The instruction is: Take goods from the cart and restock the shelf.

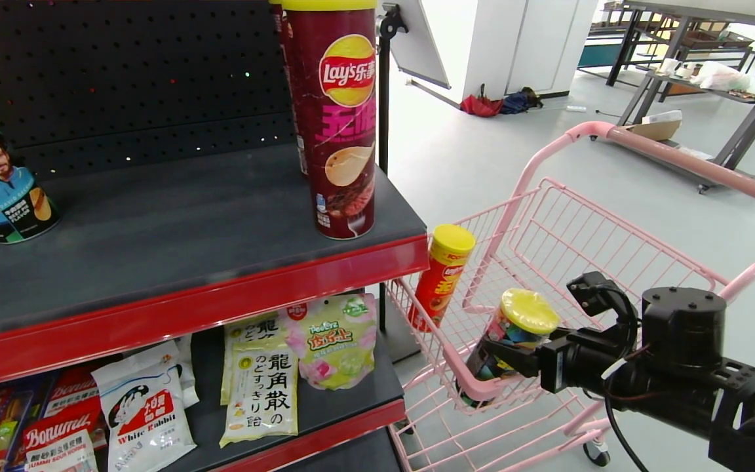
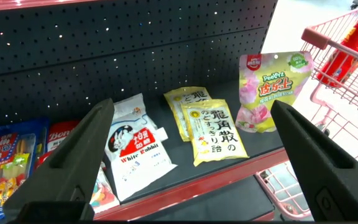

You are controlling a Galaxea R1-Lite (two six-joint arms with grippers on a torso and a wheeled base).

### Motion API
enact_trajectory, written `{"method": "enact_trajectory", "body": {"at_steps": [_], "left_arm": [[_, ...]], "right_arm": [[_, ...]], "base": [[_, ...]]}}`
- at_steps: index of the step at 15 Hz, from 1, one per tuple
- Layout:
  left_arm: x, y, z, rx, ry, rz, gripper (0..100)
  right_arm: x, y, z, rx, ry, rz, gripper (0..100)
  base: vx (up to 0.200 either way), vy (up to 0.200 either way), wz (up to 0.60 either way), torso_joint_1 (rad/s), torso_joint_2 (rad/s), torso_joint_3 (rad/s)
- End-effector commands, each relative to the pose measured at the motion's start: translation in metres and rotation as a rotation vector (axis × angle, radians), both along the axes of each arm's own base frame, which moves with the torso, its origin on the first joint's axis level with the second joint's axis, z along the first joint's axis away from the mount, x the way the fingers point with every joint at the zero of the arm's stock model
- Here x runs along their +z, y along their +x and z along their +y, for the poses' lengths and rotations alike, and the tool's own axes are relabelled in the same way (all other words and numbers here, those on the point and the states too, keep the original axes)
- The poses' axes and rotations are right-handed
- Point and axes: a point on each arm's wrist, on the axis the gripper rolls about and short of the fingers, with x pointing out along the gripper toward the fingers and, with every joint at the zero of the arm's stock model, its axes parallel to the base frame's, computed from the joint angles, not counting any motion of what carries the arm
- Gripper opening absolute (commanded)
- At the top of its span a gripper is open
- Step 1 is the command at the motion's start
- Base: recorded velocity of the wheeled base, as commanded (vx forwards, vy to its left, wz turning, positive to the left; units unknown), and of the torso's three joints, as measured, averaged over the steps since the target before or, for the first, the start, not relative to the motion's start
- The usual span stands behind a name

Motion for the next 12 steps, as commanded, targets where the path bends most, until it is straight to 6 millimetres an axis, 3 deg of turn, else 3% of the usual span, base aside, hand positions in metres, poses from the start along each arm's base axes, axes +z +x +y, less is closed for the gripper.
{"method": "enact_trajectory", "body": {"at_steps": [1,12], "left_arm": [[0.0,0.0,0.0,0.0,0.0,0.001,100],[0.0,0.0,0.0,0.0,0.012,0.001,100]], "right_arm": [[-0.009,0.005,0.002,0.0,-0.01,0.025,100],[-0.015,0.023,0.008,-0.005,0.002,0.004,100]], "base": [[0.0,0.0,0.0,0.0,0.0,0.0],[0.0,0.0,0.0,0.0,0.0,0.0]]}}
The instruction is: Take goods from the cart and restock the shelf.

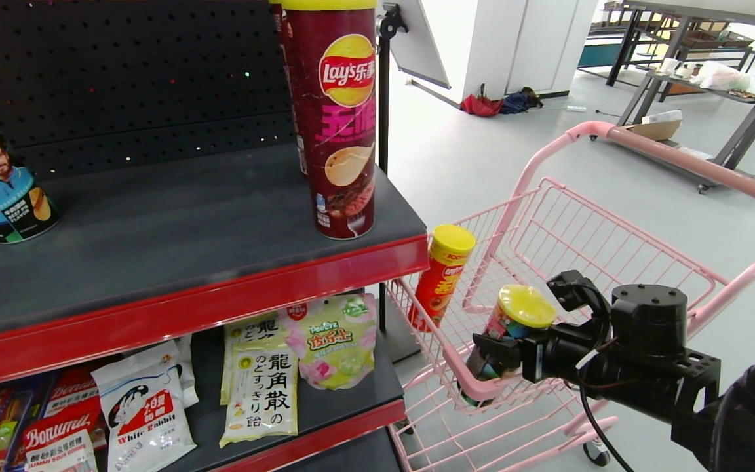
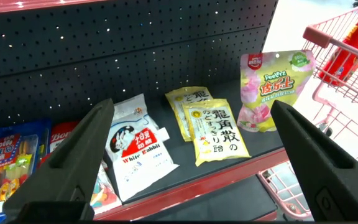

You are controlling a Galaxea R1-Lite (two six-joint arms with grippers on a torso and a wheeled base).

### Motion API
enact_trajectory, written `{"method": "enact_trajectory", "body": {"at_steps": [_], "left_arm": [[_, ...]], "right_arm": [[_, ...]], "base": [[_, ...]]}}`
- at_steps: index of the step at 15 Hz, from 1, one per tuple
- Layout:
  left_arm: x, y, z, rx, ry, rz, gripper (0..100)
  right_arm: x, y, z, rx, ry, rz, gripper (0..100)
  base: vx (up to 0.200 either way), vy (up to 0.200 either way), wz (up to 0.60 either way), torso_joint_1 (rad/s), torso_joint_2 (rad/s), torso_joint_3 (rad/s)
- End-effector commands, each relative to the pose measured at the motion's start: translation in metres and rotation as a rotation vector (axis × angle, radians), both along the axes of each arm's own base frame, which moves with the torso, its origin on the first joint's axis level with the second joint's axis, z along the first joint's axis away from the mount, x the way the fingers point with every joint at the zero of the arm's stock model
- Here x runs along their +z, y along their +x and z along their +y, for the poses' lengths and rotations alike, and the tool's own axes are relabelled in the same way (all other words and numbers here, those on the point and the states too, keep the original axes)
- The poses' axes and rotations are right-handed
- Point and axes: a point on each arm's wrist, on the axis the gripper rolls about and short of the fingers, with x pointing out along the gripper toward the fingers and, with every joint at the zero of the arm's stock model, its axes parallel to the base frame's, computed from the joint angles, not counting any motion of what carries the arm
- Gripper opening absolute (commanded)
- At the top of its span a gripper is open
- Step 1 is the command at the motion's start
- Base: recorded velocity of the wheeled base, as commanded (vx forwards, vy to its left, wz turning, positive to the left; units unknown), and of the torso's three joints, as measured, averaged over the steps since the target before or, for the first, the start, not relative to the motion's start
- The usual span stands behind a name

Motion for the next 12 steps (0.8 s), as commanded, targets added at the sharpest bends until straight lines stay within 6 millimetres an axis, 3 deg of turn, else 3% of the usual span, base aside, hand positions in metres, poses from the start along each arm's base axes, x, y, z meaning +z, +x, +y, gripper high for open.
{"method": "enact_trajectory", "body": {"at_steps": [1,2,3,12], "left_arm": [[0.0001,0.0001,0.0,0.0,0.0,0.001,100],[0.0001,0.0001,0.0,0.001,0.0,0.001,100],[0.0001,0.0001,0.0,0.0,0.0,0.001,100],[0.0001,0.0001,0.0,0.001,-0.001,0.001,100]], "right_arm": [[-0.0001,0.0027,0.0016,0.002,0.001,-0.004,100],[-0.0015,0.0041,0.0021,0.0,0.001,-0.001,100],[-0.0017,0.005,0.0023,-0.005,0.0,-0.003,0],[0.0043,0.0026,0.0012,-0.041,-0.012,-0.032,0]], "base": [[0.0,0.0,0.0,0.0,0.0,0.0],[0.0,0.0,0.0,0.0,0.0,0.0],[0.0,0.0,0.0,0.0,0.0,0.0],[0.0,0.0,0.0,0.0,0.0,0.0]]}}
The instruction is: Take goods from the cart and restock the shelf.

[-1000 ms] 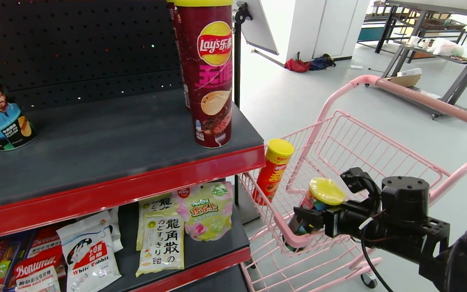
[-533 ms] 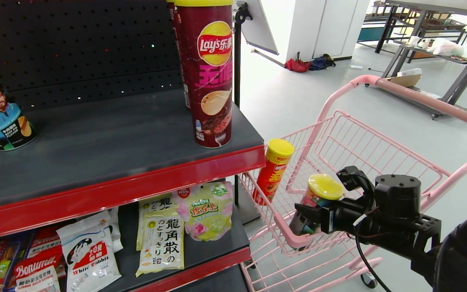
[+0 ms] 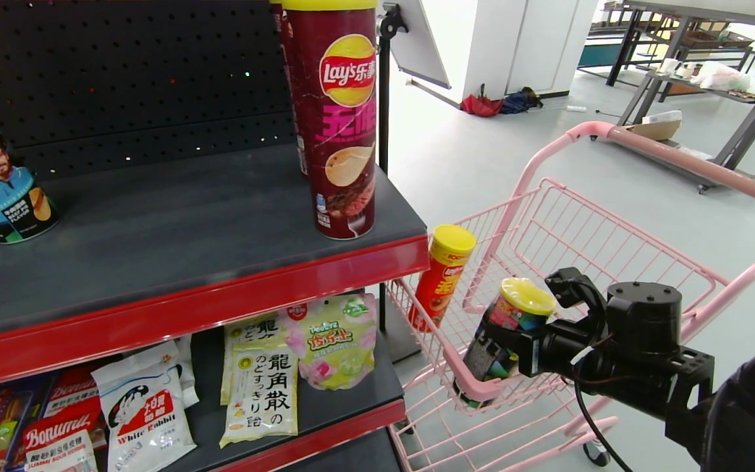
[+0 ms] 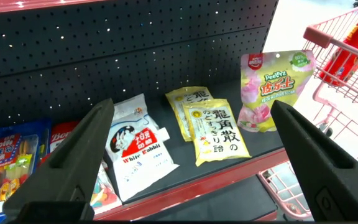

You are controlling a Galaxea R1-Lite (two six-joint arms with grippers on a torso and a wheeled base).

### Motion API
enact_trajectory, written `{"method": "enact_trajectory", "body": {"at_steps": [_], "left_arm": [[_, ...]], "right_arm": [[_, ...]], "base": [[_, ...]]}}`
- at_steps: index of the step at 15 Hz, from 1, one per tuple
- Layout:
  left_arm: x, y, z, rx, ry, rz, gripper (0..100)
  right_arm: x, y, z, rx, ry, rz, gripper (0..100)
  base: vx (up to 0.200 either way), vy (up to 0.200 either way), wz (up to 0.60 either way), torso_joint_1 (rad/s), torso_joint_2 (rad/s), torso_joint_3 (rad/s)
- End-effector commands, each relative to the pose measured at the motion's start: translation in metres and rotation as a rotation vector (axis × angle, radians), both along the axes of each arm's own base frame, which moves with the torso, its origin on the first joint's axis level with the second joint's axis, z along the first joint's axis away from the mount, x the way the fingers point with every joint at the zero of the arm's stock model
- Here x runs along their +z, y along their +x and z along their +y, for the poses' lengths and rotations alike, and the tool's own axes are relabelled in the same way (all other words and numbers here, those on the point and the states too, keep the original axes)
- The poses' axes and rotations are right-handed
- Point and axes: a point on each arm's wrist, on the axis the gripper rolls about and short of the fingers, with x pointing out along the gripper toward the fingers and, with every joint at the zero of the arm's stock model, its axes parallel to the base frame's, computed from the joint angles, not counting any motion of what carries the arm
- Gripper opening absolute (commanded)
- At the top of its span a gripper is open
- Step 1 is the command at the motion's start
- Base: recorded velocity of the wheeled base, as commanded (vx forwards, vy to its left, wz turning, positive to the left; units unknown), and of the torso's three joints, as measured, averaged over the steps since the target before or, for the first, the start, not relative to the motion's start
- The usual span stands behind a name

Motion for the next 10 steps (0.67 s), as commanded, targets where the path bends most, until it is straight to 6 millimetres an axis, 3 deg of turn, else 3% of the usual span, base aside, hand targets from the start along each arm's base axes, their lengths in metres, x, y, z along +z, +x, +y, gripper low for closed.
{"method": "enact_trajectory", "body": {"at_steps": [1,10], "left_arm": [[0.0,0.0,0.0,0.001,-0.001,0.001,100],[0.0,0.0,0.0,0.001,-0.004,0.001,100]], "right_arm": [[0.007,-0.003,-0.001,-0.009,0.005,-0.028,0],[0.069,-0.024,-0.019,-0.056,0.027,-0.25,0]], "base": [[0.0,0.0,0.0,0.0,0.0,0.0],[0.0,0.0,0.0,0.0,0.0,0.0]]}}
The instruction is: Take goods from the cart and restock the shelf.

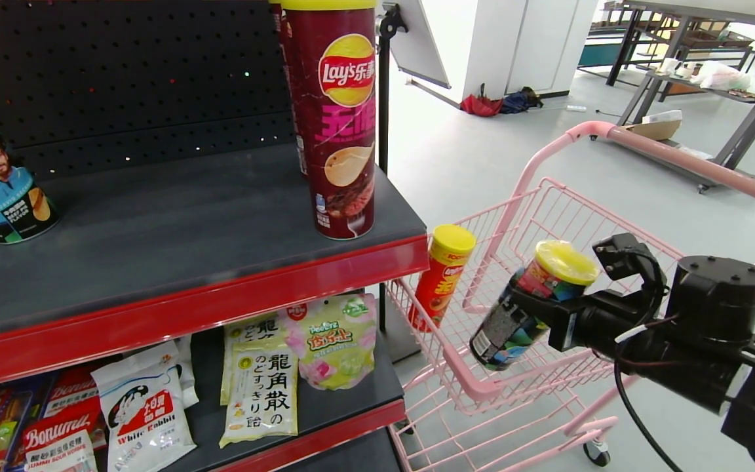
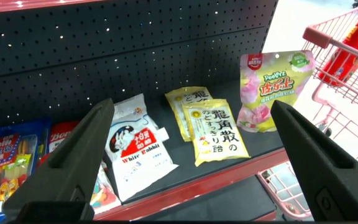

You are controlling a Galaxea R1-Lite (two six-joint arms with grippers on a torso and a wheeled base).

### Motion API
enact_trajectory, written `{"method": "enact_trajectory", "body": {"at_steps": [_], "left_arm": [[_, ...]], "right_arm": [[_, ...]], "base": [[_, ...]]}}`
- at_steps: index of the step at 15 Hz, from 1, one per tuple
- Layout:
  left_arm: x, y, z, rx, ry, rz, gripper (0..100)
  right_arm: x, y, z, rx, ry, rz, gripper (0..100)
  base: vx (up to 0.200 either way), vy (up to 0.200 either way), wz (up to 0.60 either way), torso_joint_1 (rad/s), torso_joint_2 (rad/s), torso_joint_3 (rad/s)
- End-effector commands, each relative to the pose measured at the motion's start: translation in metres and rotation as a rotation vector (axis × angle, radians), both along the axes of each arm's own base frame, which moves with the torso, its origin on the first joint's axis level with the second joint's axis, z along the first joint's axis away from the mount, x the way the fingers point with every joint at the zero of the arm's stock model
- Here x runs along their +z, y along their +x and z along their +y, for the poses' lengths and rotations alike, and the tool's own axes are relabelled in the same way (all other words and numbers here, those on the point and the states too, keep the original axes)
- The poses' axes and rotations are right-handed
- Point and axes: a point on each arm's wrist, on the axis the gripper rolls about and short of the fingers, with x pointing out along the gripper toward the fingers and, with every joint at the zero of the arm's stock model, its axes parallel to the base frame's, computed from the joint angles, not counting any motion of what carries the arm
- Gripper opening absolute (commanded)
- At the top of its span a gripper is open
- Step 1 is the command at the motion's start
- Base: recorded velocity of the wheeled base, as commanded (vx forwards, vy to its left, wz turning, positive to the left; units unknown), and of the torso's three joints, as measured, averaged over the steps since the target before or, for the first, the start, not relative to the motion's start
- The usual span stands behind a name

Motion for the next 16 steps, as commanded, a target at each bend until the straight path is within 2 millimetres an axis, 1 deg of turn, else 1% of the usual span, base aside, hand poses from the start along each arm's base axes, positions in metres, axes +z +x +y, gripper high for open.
{"method": "enact_trajectory", "body": {"at_steps": [1,3,5,6,7,8,12,13,14,15,16], "left_arm": [[0.0,0.0,0.0,0.0,0.0,0.001,100],[0.0,0.0,0.0,-0.001,0.0,0.001,100],[0.0,0.0,0.0,-0.001,0.0,0.001,100],[0.0,0.0,0.0,-0.001,0.001,0.001,100],[0.0,0.0,0.0,-0.001,0.001,0.001,100],[0.0,0.0,0.0,0.0,0.001,0.001,100],[0.0,0.0,0.0,-0.001,0.001,0.001,100],[0.0,0.0,0.0,-0.001,0.0,0.001,100],[0.0,0.0,0.0,-0.001,0.0,0.001,100],[0.0,0.0,0.0,-0.001,-0.002,0.001,100],[0.0,0.0,0.0,-0.001,-0.002,0.001,100]], "right_arm": [[0.031,-0.009,-0.01,-0.019,0.01,-0.106,0],[0.056,-0.018,-0.014,-0.021,0.004,-0.153,0],[0.087,-0.032,-0.018,-0.019,0.01,-0.185,0],[0.098,-0.038,-0.02,-0.02,0.012,-0.191,0],[0.115,-0.05,-0.024,-0.02,0.016,-0.203,0],[0.125,-0.06,-0.027,-0.02,0.019,-0.212,0],[0.157,-0.097,-0.04,-0.021,0.017,-0.253,0],[0.164,-0.11,-0.044,-0.021,0.015,-0.251,0],[0.168,-0.119,-0.047,-0.02,0.013,-0.246,0],[0.17,-0.14,-0.054,-0.019,0.001,-0.212,0],[0.169,-0.157,-0.06,-0.019,-0.011,-0.175,0]], "base": [[0.0,0.0,0.0,0.0,0.0,0.0],[0.0,0.0,0.0,0.0,0.0,0.0],[0.0,0.0,0.0,0.0,0.0,0.0],[0.0,0.0,0.0,0.0,0.0,0.0],[0.0,0.0,0.0,0.0,0.0,0.0],[0.0,0.0,0.0,0.0,0.0,0.0],[0.0,0.0,0.0,0.0,0.0,0.0],[0.0,0.0,0.0,0.0,0.0,0.0],[0.0,0.0,0.0,0.0,0.0,0.0],[0.0,0.0,0.0,0.0,0.0,0.0],[0.0,0.0,0.0,0.0,0.0,0.0]]}}
